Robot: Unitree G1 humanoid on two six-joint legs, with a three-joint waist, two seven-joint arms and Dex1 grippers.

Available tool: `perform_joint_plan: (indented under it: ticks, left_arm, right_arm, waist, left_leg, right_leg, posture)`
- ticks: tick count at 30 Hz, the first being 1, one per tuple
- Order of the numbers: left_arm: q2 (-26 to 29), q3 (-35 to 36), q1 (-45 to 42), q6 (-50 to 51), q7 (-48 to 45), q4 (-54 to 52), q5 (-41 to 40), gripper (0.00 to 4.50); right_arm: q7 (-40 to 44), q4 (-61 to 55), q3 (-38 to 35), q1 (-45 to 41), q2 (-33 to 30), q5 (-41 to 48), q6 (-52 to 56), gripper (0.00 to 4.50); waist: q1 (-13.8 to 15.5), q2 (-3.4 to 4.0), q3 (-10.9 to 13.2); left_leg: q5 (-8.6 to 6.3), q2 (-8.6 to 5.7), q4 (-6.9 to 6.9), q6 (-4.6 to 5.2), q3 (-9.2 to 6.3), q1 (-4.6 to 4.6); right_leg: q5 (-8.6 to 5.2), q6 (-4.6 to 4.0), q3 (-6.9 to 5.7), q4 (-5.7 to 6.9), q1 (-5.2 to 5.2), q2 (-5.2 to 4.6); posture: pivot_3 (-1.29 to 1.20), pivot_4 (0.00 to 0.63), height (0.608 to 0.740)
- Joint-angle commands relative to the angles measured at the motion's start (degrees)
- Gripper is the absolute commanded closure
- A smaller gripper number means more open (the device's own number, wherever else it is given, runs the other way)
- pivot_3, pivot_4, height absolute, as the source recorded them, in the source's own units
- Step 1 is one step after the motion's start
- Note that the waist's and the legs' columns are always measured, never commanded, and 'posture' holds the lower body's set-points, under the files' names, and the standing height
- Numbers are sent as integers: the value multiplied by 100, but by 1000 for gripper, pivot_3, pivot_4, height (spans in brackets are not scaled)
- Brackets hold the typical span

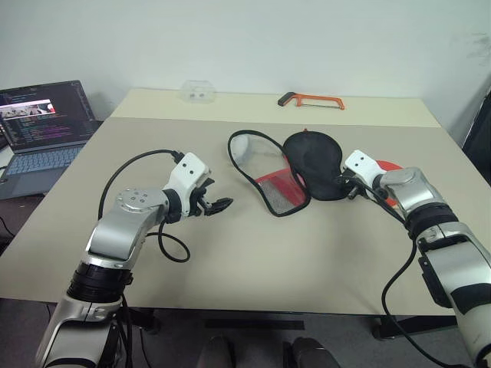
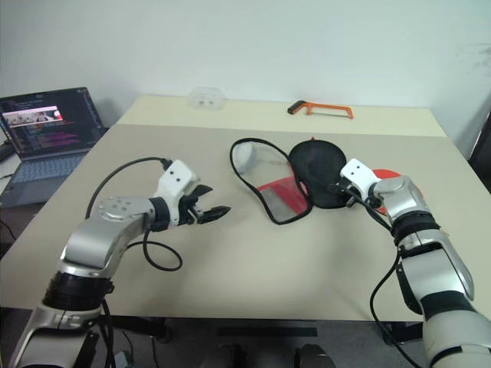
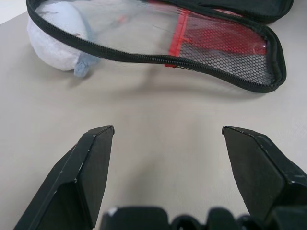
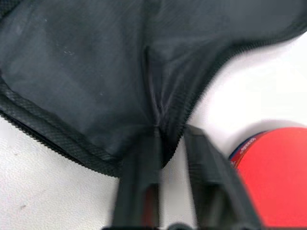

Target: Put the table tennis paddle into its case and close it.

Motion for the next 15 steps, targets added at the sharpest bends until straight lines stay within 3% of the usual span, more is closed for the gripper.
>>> perform_joint_plan:
  ticks: [1, 5, 6, 9, 15]
  left_arm:
    - [75, 100, -79, -78, -17, -185, -2, 537]
    - [131, 141, -80, -187, -123, -114, -31, 537]
    - [132, 151, -84, -227, -157, -96, -50, 537]
    - [127, 141, -91, -371, -296, -48, -99, 537]
    - [13, 0, -152, -509, -456, 26, -129, 537]
  right_arm:
    - [141, -530, -329, -119, -172, 154, 343, 2159]
    - [268, -1714, -1007, 170, -708, 567, 1429, 949]
    - [208, -1960, -1207, 281, -867, 657, 1701, 949]
    - [-25, -2519, -1794, 636, -1204, 932, 2363, 57]
    - [-97, -3123, -2606, 1775, -1874, 1283, 2787, 57]
  waist:
    - [0, 1, 0]
    - [27, 10, 6]
    - [59, 10, 6]
    - [144, 10, 6]
    - [140, 10, 6]
  left_leg:
    - [0, 0, 0, 0, 0, 0]
    - [0, -1, -1, 0, 1, -1]
    - [0, -1, -1, 0, -1, -2]
    - [-1, -1, -1, 0, 0, -5]
    - [-1, -4, 1, 1, 4, -4]
  right_leg:
    - [0, 0, 0, 0, 0, 0]
    - [0, 0, 0, 0, -2, 0]
    - [0, 0, -1, 0, -2, -1]
    - [-1, -1, -4, -6, -2, -2]
    - [-1, 0, 0, -5, 0, -2]
  posture:
    - [0, 150, 740]
    - [0, 150, 740]
    - [0, 150, 740]
    - [0, 150, 740]
    - [0, 150, 740]
